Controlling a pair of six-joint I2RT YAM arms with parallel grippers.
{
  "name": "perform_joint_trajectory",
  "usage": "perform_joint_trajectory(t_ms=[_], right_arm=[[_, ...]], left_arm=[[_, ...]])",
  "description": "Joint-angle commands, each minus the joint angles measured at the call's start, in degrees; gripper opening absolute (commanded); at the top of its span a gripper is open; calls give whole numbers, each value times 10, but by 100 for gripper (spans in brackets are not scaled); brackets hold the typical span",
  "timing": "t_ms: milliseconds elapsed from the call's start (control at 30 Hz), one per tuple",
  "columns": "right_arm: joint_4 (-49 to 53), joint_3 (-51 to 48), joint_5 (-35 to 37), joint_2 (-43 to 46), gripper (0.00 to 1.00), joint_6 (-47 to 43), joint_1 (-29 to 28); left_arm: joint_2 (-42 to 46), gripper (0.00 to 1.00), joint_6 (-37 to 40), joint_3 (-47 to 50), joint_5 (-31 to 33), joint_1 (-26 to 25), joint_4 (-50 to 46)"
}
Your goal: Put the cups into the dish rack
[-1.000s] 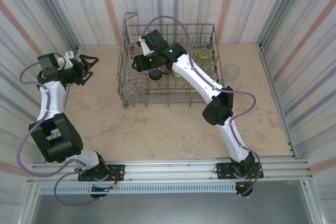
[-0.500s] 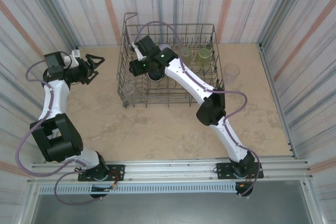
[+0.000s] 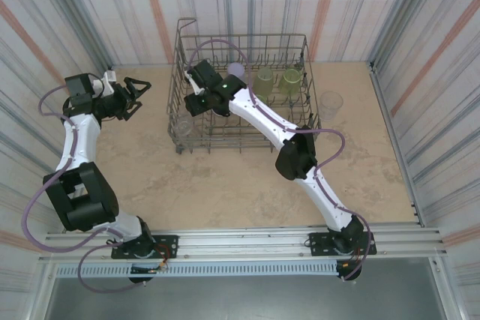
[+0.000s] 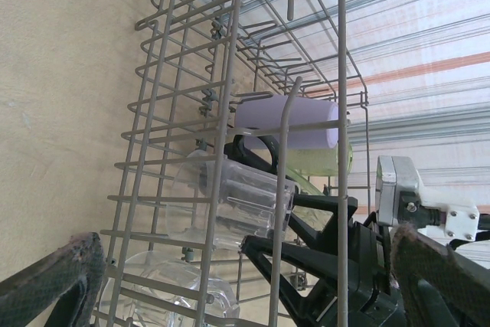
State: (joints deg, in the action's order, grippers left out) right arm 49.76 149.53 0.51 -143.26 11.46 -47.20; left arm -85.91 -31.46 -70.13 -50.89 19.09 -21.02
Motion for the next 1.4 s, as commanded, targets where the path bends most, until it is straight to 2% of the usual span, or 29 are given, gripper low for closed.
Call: perform_joint_trajectory(t_ms=[0, 233, 400, 600, 733, 867, 1133, 1367], right_arm=[[16, 24, 30, -10, 37, -26, -7], [31, 29, 60, -24, 41, -62, -20], [40, 35, 63, -32, 48, -72, -22], [33, 37, 53, -39, 62, -70, -25], [22, 37, 47, -42, 75, -64, -25], [10, 38, 31, -42, 83, -49, -23], [-14, 39, -6, -34, 87, -6, -13], [-24, 39, -15, 7, 96, 10, -8]], left_arm=[[19, 99, 11, -6, 4, -3, -6], [17, 99, 12, -7, 6, -5, -8], [16, 99, 13, -8, 5, -5, -9], [15, 99, 13, -8, 4, -7, -9], [15, 99, 13, -8, 4, -8, -8], [15, 99, 12, -9, 3, -10, -9], [17, 99, 13, -10, 1, -14, -10], [17, 99, 18, -14, 4, -14, -18]])
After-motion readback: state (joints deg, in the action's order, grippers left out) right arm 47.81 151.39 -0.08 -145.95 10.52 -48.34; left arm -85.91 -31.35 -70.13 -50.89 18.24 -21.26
